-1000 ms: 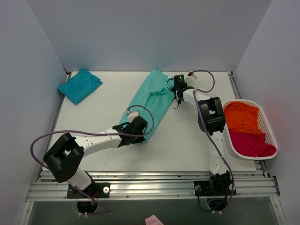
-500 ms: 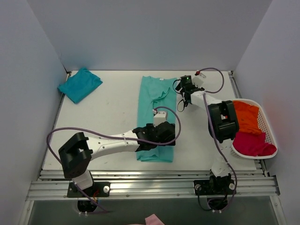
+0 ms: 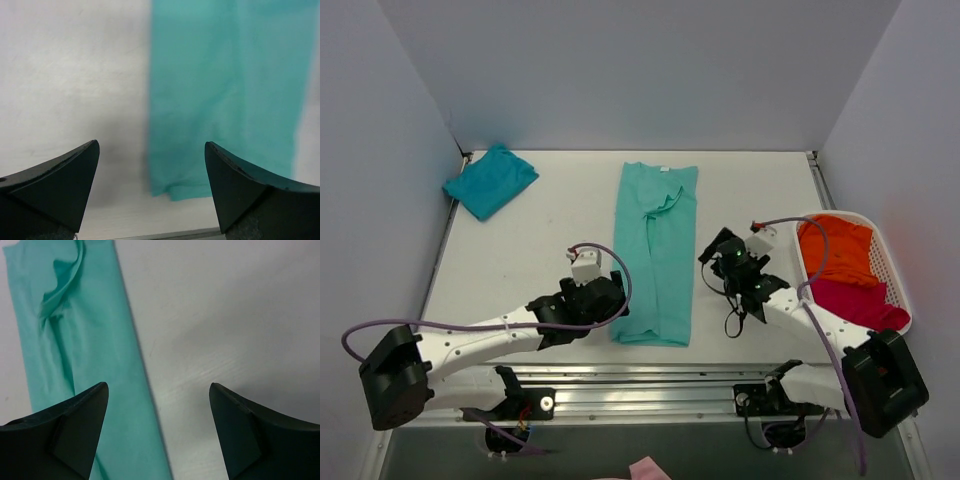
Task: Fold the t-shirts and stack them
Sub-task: Fold the tshirt
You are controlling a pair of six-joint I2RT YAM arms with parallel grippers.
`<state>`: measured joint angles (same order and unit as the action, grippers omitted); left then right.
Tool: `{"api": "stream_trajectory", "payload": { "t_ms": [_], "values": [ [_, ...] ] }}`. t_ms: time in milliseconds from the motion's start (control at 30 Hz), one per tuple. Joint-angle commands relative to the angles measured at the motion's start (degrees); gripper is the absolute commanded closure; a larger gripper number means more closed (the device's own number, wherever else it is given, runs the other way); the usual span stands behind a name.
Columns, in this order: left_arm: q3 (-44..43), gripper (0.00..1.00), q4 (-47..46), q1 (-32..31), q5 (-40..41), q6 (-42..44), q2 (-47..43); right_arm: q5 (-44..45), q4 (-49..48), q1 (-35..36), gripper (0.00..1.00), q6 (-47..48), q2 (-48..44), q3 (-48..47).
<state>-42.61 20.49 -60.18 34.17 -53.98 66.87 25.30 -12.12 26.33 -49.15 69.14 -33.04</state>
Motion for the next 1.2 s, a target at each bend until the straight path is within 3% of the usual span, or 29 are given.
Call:
{"api": "stream_trajectory", "payload": {
  "t_ms": [0,200,300,433,533,800,967,1167],
  "values": [
    [5.8,0.05,-1.9,0.6,1.0,-4.7,1.1,3.5,0.1,9.7,0.23,-5.4,-8.1,5.5],
    [13.1,0.03,-9.3,1.6,-1.2,-5.6,4.1,5.9,8.0,20.0,0.25,-16.1,-21.4,15.3],
    [13.6,0.03,-12.3,2.0,-2.9,-5.5,6.0,8.5,16.8,23.4,0.25,-20.9,-26.2,17.6],
    [13.9,0.02,-14.4,2.0,-4.2,-5.5,7.7,6.4,15.7,25.4,0.27,-22.9,-29.3,21.8],
    [15.0,0.01,-17.3,2.1,-6.0,-5.4,8.1,4.2,9.3,26.2,0.29,-23.5,-26.4,24.3],
    [15.2,0.0,-24.0,2.4,-10.9,-5.1,11.0,2.7,-4.0,30.9,0.32,-24.6,-3.2,21.4],
    [16.4,0.1,-28.1,2.4,-15.8,-5.9,13.1,5.5,-1.6,36.2,0.32,-27.6,4.4,17.7],
    [19.0,0.2,-29.5,1.9,-17.1,-6.8,12.6,7.6,6.6,40.0,0.36,-31.4,-0.1,17.5]
  ]
}}
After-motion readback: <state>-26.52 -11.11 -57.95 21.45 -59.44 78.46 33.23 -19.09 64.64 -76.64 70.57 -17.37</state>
